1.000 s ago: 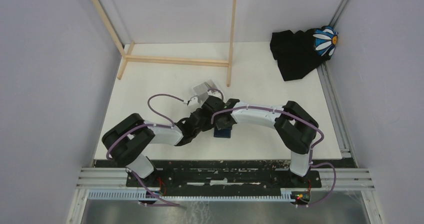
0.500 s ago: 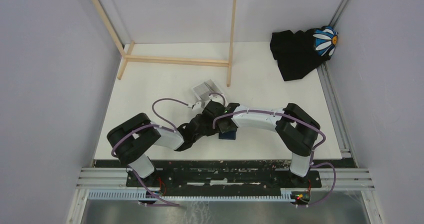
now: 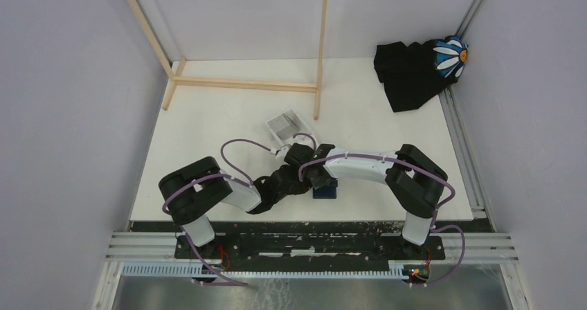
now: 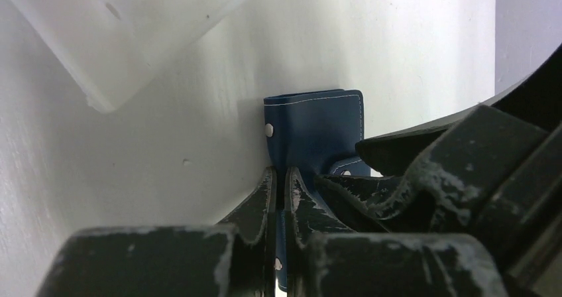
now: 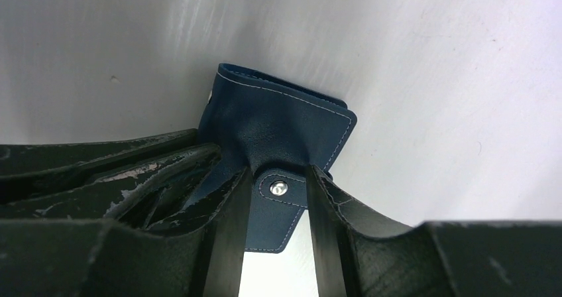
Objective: Put the credit cards into the card holder
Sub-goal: Open the card holder at the center of the board.
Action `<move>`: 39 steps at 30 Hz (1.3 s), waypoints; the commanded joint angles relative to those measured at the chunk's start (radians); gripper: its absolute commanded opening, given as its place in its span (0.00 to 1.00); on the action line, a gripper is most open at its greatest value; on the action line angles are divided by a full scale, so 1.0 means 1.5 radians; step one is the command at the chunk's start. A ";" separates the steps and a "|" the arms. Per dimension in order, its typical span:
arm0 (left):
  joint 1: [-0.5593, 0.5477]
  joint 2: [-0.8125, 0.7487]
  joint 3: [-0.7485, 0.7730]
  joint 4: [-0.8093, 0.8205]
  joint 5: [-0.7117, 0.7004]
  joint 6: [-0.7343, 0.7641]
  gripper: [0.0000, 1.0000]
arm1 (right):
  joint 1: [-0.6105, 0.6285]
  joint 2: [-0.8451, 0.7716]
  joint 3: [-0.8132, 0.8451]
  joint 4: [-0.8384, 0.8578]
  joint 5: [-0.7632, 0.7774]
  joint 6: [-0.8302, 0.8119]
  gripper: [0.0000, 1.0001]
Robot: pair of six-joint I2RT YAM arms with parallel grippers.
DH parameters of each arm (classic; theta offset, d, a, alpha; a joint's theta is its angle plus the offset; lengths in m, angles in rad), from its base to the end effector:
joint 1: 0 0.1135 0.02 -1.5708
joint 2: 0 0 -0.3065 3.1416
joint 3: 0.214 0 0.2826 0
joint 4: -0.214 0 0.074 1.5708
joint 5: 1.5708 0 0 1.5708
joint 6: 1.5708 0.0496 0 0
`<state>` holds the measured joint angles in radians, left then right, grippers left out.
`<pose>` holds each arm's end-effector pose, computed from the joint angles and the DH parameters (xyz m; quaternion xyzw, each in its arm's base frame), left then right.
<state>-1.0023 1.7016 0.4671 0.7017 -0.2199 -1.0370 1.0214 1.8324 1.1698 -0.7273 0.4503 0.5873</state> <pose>0.1777 -0.2581 0.1143 -0.0694 0.8620 -0.3701 0.3393 0.2144 0.3088 0.1703 -0.1894 0.9523 -0.0908 0.2212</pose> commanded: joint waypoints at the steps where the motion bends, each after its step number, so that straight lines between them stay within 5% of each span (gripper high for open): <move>1: -0.054 0.021 0.043 -0.162 0.078 -0.012 0.03 | 0.084 0.059 -0.046 0.008 -0.032 0.020 0.44; 21: -0.088 -0.060 0.078 -0.405 -0.100 -0.158 0.03 | 0.092 0.027 -0.093 -0.023 0.000 0.044 0.45; 39: -0.100 -0.095 0.083 -0.510 -0.177 -0.214 0.03 | 0.101 -0.017 -0.082 -0.065 0.058 0.043 0.18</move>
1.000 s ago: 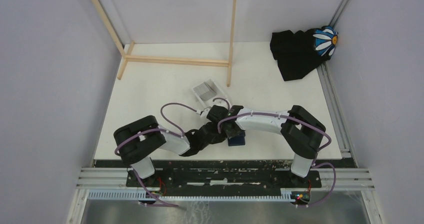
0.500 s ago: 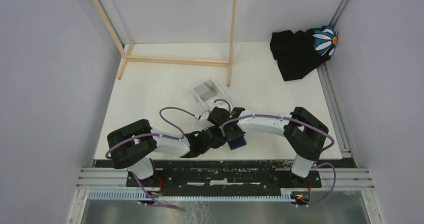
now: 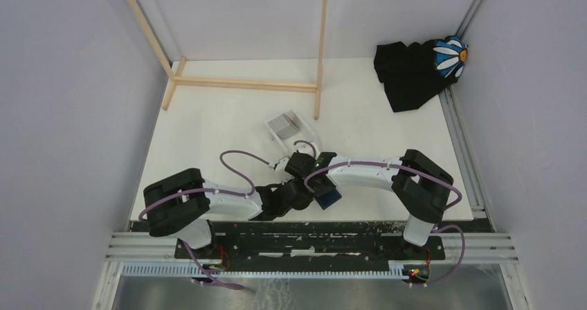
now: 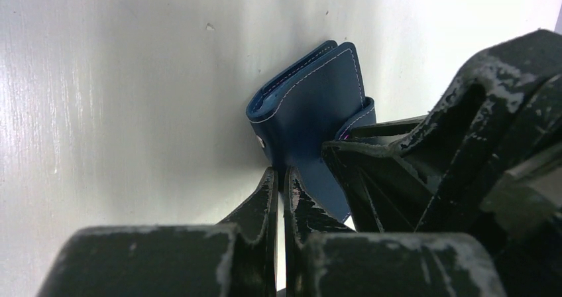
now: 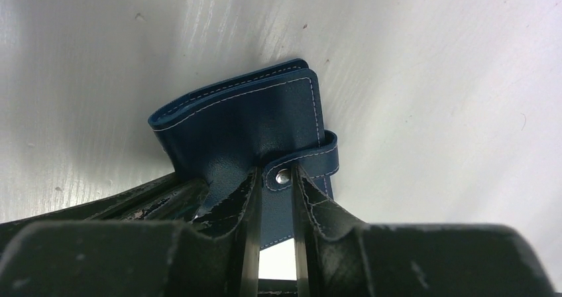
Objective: Put the credit cards into the card holder
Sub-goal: Open the card holder at the center of the board.
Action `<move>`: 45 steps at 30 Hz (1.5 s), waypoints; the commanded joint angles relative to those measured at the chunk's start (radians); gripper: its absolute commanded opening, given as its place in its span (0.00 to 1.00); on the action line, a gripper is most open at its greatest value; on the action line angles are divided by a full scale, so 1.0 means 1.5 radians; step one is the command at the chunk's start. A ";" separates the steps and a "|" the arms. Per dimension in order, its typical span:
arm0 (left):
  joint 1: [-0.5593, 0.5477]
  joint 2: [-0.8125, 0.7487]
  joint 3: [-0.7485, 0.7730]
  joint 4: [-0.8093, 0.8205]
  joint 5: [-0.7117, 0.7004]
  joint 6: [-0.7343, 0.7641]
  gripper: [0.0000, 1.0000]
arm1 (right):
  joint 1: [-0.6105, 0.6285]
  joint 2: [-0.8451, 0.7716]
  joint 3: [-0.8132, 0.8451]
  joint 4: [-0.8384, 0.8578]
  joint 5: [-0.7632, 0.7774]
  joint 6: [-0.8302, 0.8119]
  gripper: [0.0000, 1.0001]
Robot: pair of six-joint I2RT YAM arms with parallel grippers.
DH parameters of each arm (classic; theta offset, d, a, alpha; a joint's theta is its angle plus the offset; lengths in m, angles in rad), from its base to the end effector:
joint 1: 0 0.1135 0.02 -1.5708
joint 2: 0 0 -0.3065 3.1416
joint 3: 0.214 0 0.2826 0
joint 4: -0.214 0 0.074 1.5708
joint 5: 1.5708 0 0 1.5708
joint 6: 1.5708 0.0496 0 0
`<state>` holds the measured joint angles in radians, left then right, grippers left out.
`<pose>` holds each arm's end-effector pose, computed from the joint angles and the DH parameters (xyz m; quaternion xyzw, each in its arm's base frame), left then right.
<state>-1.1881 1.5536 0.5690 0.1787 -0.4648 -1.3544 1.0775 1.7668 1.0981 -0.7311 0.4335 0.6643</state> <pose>0.1324 -0.2695 0.1377 -0.1606 0.8926 -0.2839 0.3113 0.1859 0.3018 0.1727 -0.1816 0.9561 -0.0742 0.2176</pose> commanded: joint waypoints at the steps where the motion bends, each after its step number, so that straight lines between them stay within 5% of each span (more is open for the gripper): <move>1: 0.024 0.003 0.015 -0.164 -0.015 -0.004 0.03 | 0.063 0.018 -0.031 -0.063 0.067 -0.009 0.16; 12: 0.024 -0.022 0.007 -0.213 -0.063 -0.018 0.03 | 0.009 -0.067 -0.026 -0.045 0.004 -0.020 0.01; 28: 0.032 -0.044 0.036 -0.300 -0.124 -0.016 0.03 | -0.094 -0.134 -0.064 0.016 -0.059 -0.027 0.01; 41: 0.163 -0.070 0.101 -0.343 -0.128 0.152 0.04 | -0.185 -0.018 0.016 0.098 -0.106 -0.049 0.01; 45: 0.174 -0.054 0.130 -0.365 -0.111 0.181 0.17 | -0.189 0.010 0.047 0.096 -0.112 -0.052 0.03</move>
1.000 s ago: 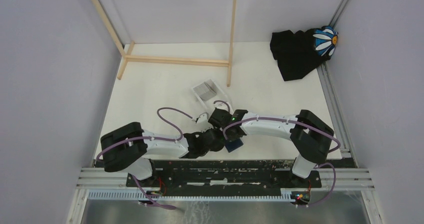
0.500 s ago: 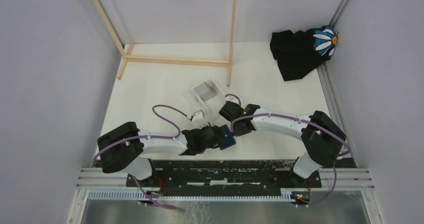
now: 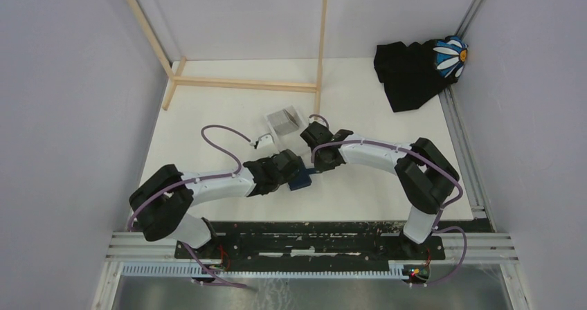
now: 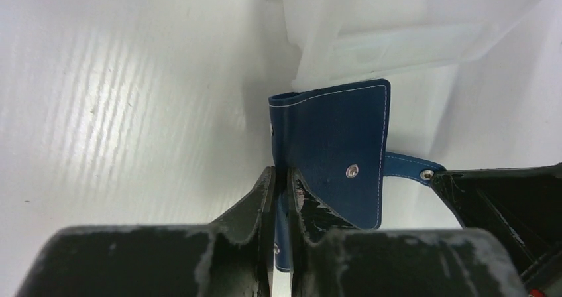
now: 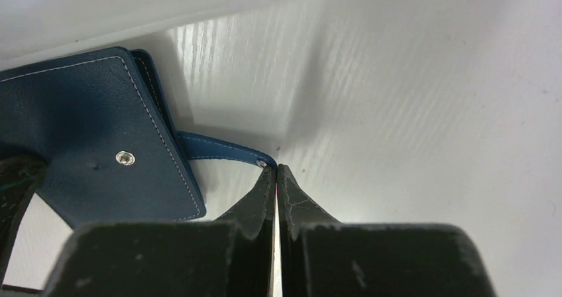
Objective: Put the credit cards into the card holder
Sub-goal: Open the card holder at the center of the board.
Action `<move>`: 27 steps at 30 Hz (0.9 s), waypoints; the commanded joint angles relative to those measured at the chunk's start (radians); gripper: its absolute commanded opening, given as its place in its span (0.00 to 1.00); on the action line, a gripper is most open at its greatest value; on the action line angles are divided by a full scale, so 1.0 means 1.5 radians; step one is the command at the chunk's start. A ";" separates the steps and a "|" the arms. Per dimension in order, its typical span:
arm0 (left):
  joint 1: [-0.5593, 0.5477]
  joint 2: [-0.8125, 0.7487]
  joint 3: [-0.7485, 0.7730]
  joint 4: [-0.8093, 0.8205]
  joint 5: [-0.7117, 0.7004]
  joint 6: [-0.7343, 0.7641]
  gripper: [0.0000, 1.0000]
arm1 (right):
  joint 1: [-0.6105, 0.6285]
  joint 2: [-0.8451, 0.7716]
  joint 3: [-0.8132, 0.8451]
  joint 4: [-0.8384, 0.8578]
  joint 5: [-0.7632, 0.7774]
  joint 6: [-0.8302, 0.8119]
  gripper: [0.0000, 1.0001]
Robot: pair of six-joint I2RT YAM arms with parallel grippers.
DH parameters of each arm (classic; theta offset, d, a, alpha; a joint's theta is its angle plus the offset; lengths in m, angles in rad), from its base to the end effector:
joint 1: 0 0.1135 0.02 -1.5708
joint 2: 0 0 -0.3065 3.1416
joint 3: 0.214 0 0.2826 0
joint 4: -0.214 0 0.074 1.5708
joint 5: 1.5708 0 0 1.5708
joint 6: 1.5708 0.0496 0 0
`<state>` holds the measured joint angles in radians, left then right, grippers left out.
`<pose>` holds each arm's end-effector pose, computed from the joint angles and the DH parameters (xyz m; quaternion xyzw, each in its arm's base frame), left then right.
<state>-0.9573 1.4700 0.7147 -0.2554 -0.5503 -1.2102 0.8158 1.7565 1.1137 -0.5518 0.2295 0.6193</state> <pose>0.1900 -0.2247 0.1743 -0.1911 0.9080 -0.1129 0.3552 0.2676 0.2679 0.1835 -0.0744 0.9733 0.0374 0.2139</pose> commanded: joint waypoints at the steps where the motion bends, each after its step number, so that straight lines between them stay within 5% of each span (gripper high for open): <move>1: 0.020 0.002 0.036 -0.081 -0.050 0.085 0.22 | -0.016 0.018 0.038 -0.024 0.024 -0.021 0.06; 5: 0.020 -0.029 0.024 -0.091 -0.039 0.080 0.35 | -0.017 0.012 0.040 -0.024 0.033 -0.027 0.22; 10: 0.019 -0.087 0.023 -0.119 -0.049 0.078 0.39 | -0.017 -0.004 0.056 -0.021 0.041 -0.046 0.31; 27: 0.019 -0.181 0.031 -0.210 -0.107 0.034 0.40 | -0.017 0.001 0.234 -0.045 0.031 -0.092 0.35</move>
<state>-0.9306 1.2114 0.7395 -0.5369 -0.6392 -1.1343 0.7933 1.7710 1.3743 -0.6121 0.2665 0.5087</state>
